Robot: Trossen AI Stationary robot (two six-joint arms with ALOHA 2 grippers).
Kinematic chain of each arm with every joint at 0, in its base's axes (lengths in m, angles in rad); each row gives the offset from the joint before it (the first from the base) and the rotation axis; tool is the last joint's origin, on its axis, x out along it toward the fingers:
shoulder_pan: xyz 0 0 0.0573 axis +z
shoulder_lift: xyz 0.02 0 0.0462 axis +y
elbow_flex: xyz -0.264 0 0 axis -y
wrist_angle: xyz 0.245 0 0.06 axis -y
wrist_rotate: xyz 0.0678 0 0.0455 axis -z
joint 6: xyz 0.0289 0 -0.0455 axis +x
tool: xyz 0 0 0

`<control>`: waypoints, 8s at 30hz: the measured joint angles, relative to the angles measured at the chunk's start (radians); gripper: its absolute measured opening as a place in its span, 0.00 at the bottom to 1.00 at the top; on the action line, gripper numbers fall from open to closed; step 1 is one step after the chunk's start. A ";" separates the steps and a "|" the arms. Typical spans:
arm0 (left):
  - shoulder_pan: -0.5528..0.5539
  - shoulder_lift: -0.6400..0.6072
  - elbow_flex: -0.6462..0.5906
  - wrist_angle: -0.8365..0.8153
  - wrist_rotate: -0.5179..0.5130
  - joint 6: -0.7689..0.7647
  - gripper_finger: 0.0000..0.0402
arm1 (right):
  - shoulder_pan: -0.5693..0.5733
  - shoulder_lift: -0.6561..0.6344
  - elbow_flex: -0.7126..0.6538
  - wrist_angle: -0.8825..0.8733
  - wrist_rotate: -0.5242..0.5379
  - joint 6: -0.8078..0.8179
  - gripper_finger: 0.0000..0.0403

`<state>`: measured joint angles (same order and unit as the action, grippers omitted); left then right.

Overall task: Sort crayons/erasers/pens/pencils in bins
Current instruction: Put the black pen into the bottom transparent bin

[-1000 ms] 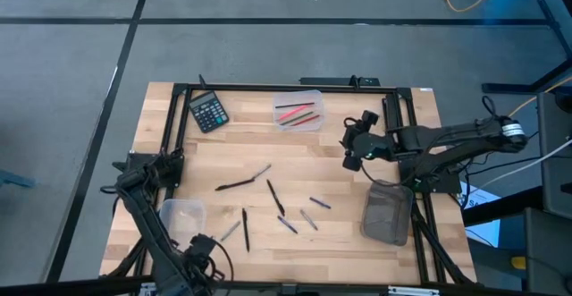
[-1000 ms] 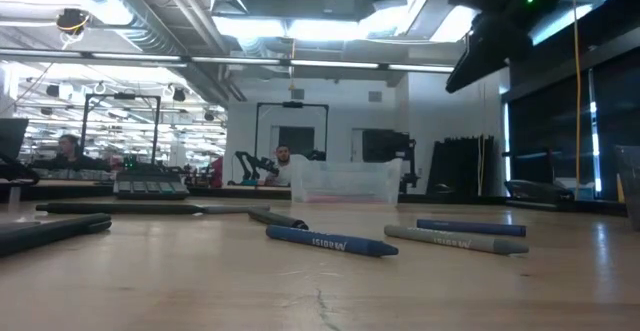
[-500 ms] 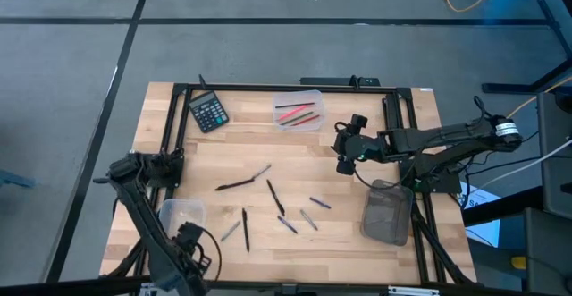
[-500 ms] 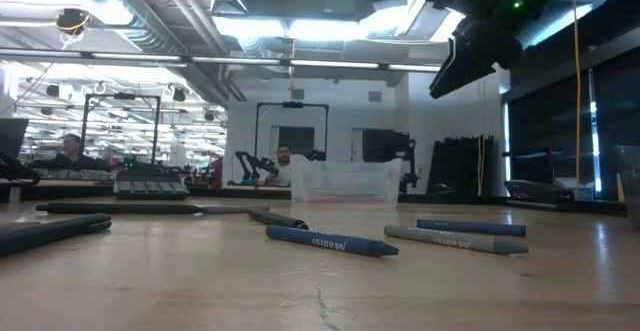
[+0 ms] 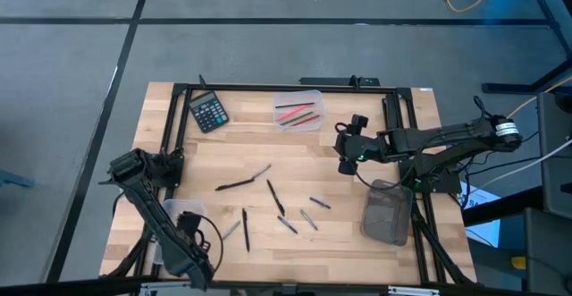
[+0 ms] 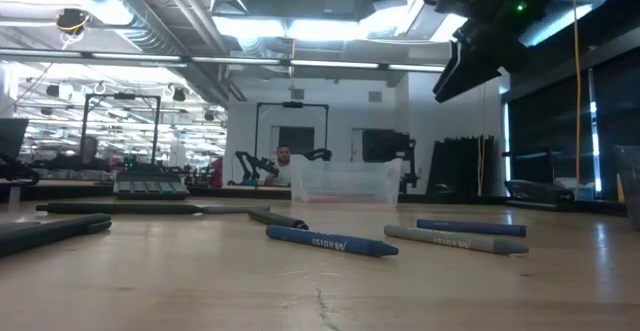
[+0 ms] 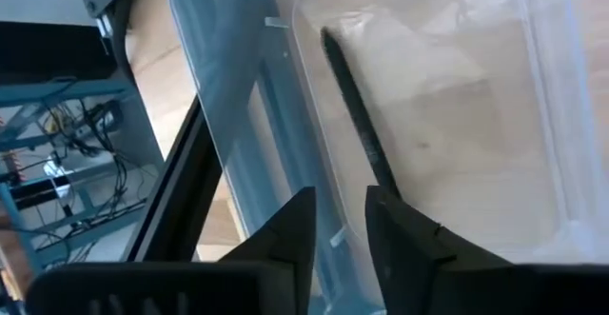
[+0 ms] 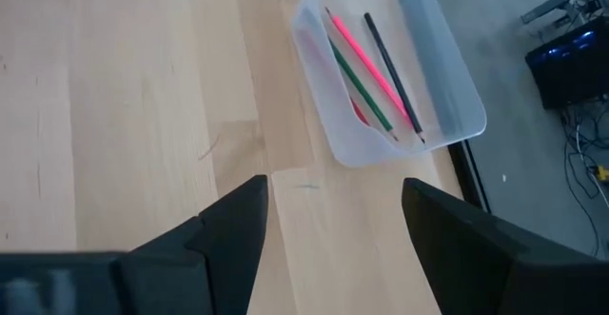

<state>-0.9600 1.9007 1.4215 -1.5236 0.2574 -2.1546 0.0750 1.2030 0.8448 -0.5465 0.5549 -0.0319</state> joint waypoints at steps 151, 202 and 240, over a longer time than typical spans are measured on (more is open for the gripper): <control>0.241 -0.146 0.100 -0.033 0.060 0.113 0.04 | 0.059 -0.341 -0.458 0.430 -0.284 0.100 0.61; 0.391 -0.093 0.040 0.319 -0.369 0.195 0.31 | 0.059 -0.341 -0.459 0.395 -0.286 0.107 0.61; 0.459 0.200 0.042 0.473 -0.274 0.387 0.24 | 0.059 -0.341 -0.459 0.406 -0.286 0.135 0.61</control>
<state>-0.5014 2.1004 1.4638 -1.0508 -0.0168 -1.7673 0.1341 0.8616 0.3859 -0.1410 0.2687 0.1034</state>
